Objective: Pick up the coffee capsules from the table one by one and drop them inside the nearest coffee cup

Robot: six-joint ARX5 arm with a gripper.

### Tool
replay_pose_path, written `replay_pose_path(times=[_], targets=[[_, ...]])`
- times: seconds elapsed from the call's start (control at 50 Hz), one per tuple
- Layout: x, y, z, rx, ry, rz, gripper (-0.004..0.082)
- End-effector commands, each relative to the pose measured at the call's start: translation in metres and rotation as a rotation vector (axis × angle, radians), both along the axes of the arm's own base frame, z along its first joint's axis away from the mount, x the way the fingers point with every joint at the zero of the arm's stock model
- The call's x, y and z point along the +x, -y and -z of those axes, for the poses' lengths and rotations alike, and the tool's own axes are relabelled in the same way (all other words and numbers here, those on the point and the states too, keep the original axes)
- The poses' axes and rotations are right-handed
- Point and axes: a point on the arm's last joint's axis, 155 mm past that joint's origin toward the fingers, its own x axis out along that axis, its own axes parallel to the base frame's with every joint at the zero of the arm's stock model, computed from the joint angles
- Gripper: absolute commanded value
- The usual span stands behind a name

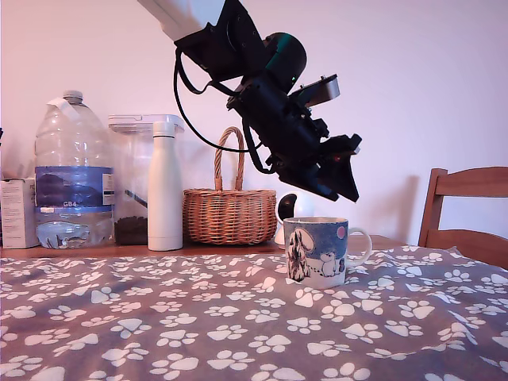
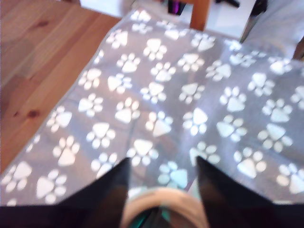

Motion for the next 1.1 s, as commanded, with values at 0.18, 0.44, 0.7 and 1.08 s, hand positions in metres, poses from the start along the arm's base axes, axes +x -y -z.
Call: replay_pose_path(times=[0.18,0.44,0.7,1.08], targets=[[-0.003,-0.01,-0.031,-0.081,0.062,0.017,-0.002],[-0.019,-0.059,-0.049,-0.147,0.127,-0.042,-0.002],[-0.037,-0.12,-0.052,-0.158,0.132,-0.126,-0.002],[-0.049,-0.153,-0.053,-0.162,0.131,-0.169,-0.002]])
